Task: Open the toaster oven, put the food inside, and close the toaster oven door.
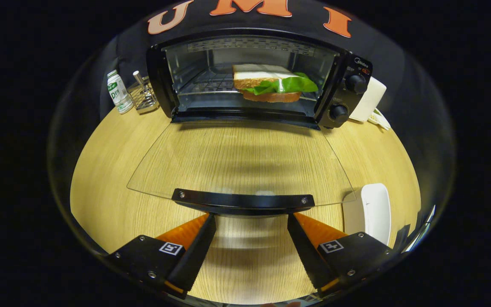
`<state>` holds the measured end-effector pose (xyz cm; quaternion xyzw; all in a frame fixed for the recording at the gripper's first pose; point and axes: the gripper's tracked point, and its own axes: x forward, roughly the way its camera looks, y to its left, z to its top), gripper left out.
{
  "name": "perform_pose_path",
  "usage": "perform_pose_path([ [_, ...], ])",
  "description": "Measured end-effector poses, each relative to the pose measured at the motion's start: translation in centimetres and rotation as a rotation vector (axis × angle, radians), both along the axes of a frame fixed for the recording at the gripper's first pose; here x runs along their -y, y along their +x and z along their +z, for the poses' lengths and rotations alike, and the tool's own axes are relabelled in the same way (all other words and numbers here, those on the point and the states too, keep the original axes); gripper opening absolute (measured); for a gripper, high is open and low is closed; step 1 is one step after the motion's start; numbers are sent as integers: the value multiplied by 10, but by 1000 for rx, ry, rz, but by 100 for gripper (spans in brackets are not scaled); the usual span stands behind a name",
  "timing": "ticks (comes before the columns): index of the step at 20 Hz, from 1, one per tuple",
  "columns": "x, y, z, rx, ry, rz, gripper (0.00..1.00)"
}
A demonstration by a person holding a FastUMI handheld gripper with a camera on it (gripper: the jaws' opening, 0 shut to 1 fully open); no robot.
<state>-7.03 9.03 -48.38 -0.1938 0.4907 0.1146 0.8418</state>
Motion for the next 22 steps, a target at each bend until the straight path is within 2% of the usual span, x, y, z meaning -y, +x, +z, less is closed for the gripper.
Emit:
perform_pose_path([
  [4,-9,10,32,52,29,20,100],
  [10,-37,55,83,187,95,29,100],
  [22,-80,131,112,362,144,46,100],
])
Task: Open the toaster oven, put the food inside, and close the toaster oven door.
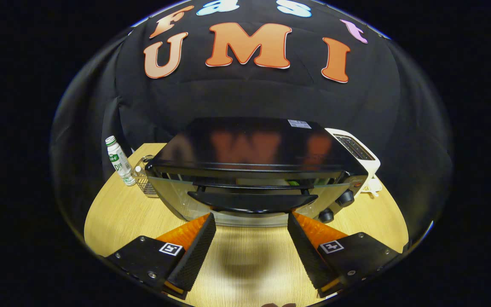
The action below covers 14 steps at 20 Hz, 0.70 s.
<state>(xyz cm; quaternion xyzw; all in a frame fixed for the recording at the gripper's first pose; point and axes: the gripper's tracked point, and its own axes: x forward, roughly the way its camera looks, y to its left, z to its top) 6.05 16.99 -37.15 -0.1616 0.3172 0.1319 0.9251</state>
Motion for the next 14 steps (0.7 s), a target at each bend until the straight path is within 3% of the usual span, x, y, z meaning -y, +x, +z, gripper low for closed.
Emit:
perform_pose_path([
  [4,-9,21,0,23,8,-18,100],
  [8,-1,11,13,35,15,-29,100],
  [14,33,11,102,153,86,-75,100],
])
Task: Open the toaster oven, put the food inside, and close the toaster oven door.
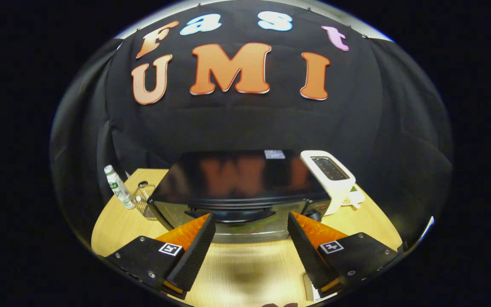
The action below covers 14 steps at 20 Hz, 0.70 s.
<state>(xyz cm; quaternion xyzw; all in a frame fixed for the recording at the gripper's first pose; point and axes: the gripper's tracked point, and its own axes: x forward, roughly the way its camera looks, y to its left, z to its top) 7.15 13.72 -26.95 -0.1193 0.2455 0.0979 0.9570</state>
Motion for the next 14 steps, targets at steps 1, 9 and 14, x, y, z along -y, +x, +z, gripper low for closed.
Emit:
perform_pose_path([
  [1,7,5,24,40,14,-11,100],
  [9,97,14,180,258,-32,-37,100],
  [14,129,5,248,335,13,2,100],
])
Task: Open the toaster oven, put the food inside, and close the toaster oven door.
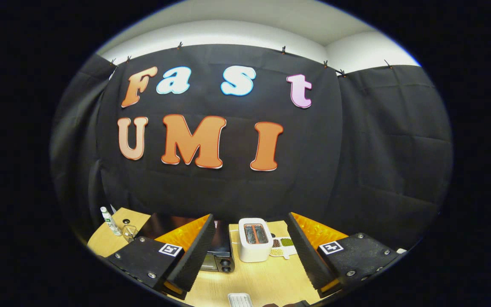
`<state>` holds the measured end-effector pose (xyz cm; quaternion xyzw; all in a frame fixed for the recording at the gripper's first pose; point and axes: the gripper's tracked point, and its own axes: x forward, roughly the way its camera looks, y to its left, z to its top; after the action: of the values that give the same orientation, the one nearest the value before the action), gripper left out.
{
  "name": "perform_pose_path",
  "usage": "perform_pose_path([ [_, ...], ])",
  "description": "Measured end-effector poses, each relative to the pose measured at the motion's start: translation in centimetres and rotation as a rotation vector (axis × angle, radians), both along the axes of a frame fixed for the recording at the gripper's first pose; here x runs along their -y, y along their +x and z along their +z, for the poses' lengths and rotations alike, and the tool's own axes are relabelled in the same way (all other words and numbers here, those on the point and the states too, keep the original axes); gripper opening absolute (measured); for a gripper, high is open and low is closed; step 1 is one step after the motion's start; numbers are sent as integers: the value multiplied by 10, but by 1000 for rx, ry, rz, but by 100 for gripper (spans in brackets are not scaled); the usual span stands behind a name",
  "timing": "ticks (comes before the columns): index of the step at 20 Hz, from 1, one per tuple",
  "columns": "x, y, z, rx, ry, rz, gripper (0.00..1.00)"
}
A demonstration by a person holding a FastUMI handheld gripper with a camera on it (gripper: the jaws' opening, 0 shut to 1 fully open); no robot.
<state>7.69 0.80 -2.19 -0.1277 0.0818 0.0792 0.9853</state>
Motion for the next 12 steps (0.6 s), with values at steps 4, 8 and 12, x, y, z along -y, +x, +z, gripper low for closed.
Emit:
perform_pose_path([
  [4,23,-3,32,26,31,34,100],
  [8,39,-7,57,60,43,76,100],
  [12,51,-6,58,56,54,84,100],
])
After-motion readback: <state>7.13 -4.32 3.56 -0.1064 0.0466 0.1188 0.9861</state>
